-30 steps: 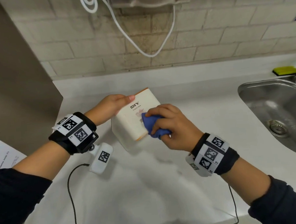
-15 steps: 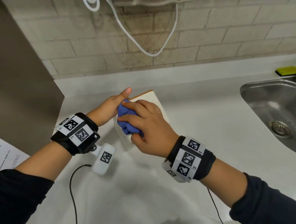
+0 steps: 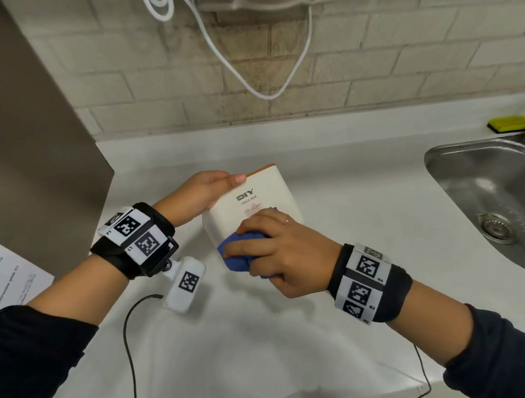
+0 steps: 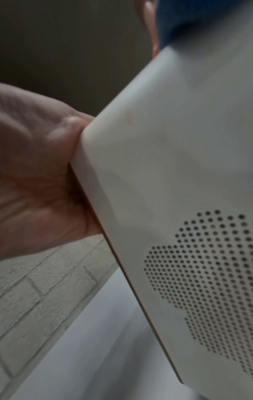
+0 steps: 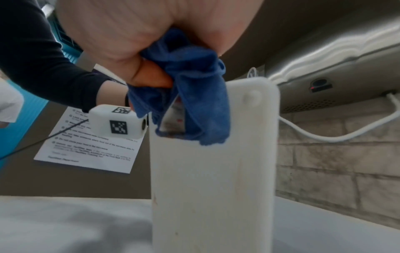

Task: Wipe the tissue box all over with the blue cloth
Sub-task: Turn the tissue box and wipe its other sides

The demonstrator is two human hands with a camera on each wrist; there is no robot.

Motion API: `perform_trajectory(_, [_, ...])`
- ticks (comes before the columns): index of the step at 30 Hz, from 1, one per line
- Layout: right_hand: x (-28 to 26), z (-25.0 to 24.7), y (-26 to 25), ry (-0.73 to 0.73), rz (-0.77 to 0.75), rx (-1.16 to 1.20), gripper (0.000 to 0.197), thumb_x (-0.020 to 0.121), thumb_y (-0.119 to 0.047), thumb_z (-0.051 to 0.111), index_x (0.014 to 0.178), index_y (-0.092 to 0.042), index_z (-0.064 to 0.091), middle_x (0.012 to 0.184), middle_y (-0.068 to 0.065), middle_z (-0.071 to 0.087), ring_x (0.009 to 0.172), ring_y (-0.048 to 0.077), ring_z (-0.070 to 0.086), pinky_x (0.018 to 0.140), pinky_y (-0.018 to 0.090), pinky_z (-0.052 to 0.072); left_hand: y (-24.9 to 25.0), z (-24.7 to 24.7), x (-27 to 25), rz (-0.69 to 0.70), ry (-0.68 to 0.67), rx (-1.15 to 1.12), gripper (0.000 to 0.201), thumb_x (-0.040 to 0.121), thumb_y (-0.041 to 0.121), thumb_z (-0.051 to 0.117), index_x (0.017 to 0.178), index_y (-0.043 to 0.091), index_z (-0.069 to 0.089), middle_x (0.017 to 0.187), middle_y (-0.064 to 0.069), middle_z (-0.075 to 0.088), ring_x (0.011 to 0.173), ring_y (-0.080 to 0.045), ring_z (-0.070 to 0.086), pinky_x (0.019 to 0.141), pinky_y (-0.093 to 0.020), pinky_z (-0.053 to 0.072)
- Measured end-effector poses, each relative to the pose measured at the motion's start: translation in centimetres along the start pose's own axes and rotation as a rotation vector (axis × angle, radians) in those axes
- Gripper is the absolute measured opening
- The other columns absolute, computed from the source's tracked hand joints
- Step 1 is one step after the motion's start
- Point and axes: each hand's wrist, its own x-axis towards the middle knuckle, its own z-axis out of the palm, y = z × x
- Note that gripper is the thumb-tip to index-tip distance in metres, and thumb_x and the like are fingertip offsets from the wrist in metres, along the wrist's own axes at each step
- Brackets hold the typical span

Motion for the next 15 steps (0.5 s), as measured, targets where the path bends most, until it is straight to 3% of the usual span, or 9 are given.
perform_trajectory(3, [-1.2,-1.0,0.5,-0.019,0.058,-0.056,0.016,0.065,-0.002,0.051,0.065,-0.011,0.064,0.114,0.007,0.066,0.103,0.028,0.043,0.083,0.038,0.032,-0.2,0.2,0.0,0.013,0.012,0.015,0.067,0.063,0.055,0.061,0.092,-0.006,0.06,0.084,-0.014,0.061,0.077,-0.022,0.054,0.07,-0.032,0.042])
perform_trajectory(6, [-2.8,-2.2,1.7,-0.022,0.215,-0.075,0.022,0.067,-0.006,0.044,0.066,-0.013,0.065,0.114,0.009,0.065,0.102,0.028,0.043,0.082,0.036,0.033,-0.1,0.3,-0.2,0.008,0.017,0.006,0.057,0.059,0.057,0.061,0.085,0.006,0.065,0.074,-0.005,0.063,0.067,-0.016,0.056,0.062,-0.024,0.044])
perform_trajectory(9, [-4.1,-3.2,2.8,-0.039,0.338,-0.108,0.027,0.068,-0.01,0.038,0.066,-0.014,0.065,0.114,0.009,0.063,0.102,0.027,0.043,0.084,0.039,0.037,-0.2,0.1,0.0,0.006,0.038,0.025,0.072,0.055,0.062,0.063,0.092,0.001,0.064,0.08,-0.007,0.066,0.07,-0.017,0.06,0.067,-0.027,0.046])
perform_trajectory(12, [-4.7,-4.0,3.4,-0.043,0.476,-0.145,0.03,0.067,-0.013,0.033,0.061,-0.013,0.063,0.107,0.008,0.062,0.094,0.031,0.048,0.081,0.043,0.043,-0.4,-0.1,0.2,0.016,0.046,0.05,0.093,0.044,0.077,0.065,0.097,0.0,0.064,0.09,-0.011,0.067,0.078,-0.02,0.062,0.074,-0.032,0.046])
perform_trajectory(15, [-4.6,-5.5,3.1,0.092,0.594,-0.149,0.032,0.067,-0.015,0.033,0.065,-0.013,0.064,0.099,0.009,0.064,0.082,0.033,0.054,0.074,0.048,0.047,-0.4,0.0,0.2,0.025,0.028,0.055,0.09,0.048,0.075,0.063,0.1,0.002,0.064,0.093,-0.013,0.068,0.08,-0.022,0.062,0.077,-0.034,0.046])
